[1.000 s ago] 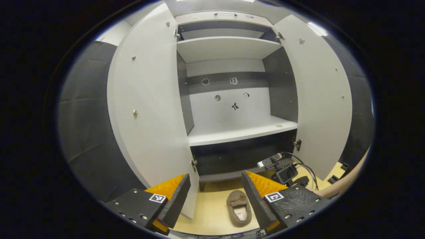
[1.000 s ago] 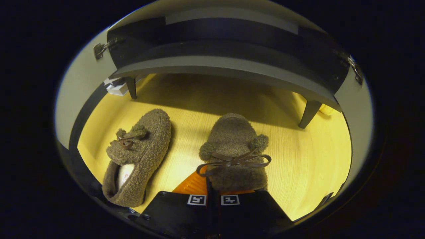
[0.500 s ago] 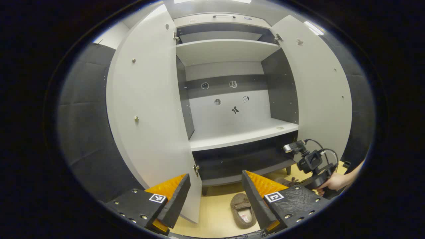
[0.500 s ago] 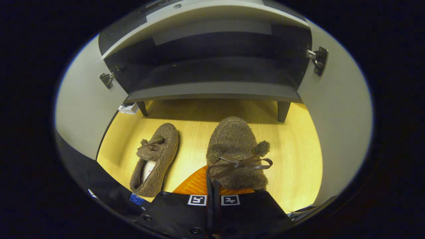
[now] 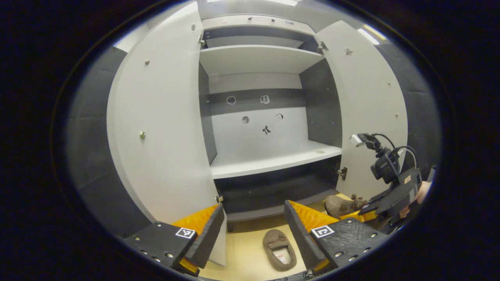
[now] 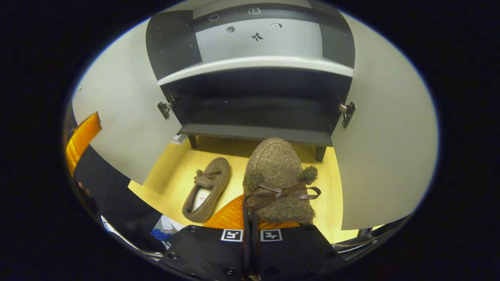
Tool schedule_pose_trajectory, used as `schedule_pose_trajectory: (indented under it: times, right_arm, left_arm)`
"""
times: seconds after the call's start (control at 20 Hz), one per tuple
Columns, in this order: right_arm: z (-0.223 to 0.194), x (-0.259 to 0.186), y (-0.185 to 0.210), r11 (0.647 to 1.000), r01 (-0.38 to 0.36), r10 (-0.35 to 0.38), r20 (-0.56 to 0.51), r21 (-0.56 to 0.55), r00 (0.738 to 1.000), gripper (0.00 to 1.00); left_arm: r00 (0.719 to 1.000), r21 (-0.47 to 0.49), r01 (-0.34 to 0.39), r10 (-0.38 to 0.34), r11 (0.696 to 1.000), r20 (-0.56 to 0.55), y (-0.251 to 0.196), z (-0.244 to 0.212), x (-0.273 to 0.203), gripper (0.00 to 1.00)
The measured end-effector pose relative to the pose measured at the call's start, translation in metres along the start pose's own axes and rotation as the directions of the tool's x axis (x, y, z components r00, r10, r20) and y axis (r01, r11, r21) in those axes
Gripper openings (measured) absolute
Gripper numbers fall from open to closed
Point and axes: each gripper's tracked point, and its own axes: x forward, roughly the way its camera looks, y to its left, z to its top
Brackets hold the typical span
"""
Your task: Grab one shoe with the right hand and put it into the shoe cabinet, grab the other shoe with the left hand and put it into the shoe cabinet; then close the right door with the right hand and the left door with the left hand.
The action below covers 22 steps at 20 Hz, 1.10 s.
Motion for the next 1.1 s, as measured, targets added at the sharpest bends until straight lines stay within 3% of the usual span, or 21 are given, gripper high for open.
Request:
schedule_pose_trajectory:
  times: [0.1, 0.15, 0.25, 0.3, 0.5, 0.7, 0.9, 0.95, 1.1]
  right_arm:
    - [0.02, -0.02, 0.007, 1.0, 0.0, 0.001, 0.047, -0.008, 0.999, 0.02]
    - [0.03, -0.027, 0.012, 1.0, 0.003, -0.002, 0.072, -0.016, 0.997, 0.02]
    - [0.054, -0.039, 0.021, 1.0, 0.001, 0.001, 0.121, -0.018, 0.993, 0.02]
    - [0.064, -0.045, 0.024, 1.0, -0.004, 0.005, 0.141, -0.012, 0.99, 0.02]
    - [0.105, -0.063, 0.023, 0.999, 0.001, -0.011, 0.228, 0.045, 0.974, 0.02]
    - [0.141, -0.075, 0.013, 0.998, 0.052, -0.057, 0.298, 0.022, 0.953, 0.02]
    - [0.181, -0.076, 0.003, 0.998, 0.06, -0.058, 0.357, 0.008, 0.932, 0.02]
    - [0.194, -0.074, 0.001, 0.998, 0.06, -0.056, 0.372, 0.003, 0.927, 0.02]
    - [0.234, -0.063, -0.004, 0.999, 0.048, -0.041, 0.406, -0.007, 0.913, 0.02]
  left_arm:
    - [0.999, 0.005, 0.03, -0.03, 1.0, 0.009, -0.007, 0.001, -0.001, 0.84]
    - [0.999, 0.009, 0.042, -0.042, 0.999, 0.012, -0.008, 0.0, -0.002, 0.91]
    - [0.998, 0.017, 0.063, -0.063, 0.998, 0.022, -0.01, 0.001, -0.004, 0.91]
    - [0.997, 0.017, 0.072, -0.072, 0.997, 0.027, -0.01, 0.0, -0.005, 0.98]
    - [0.994, 0.026, 0.107, -0.108, 0.994, 0.033, -0.011, -0.002, -0.012, 0.98]
    - [0.989, 0.03, 0.135, -0.137, 0.99, 0.062, -0.012, 0.007, -0.021, 0.98]
    - [0.993, 0.025, 0.107, -0.108, 0.994, 0.056, -0.003, 0.009, -0.022, 0.98]
    - [0.994, 0.019, 0.1, -0.101, 0.995, 0.049, -0.002, 0.007, -0.022, 0.84]
    - [0.997, 0.035, 0.064, -0.065, 0.997, 0.041, 0.007, 0.009, -0.018, 0.91]
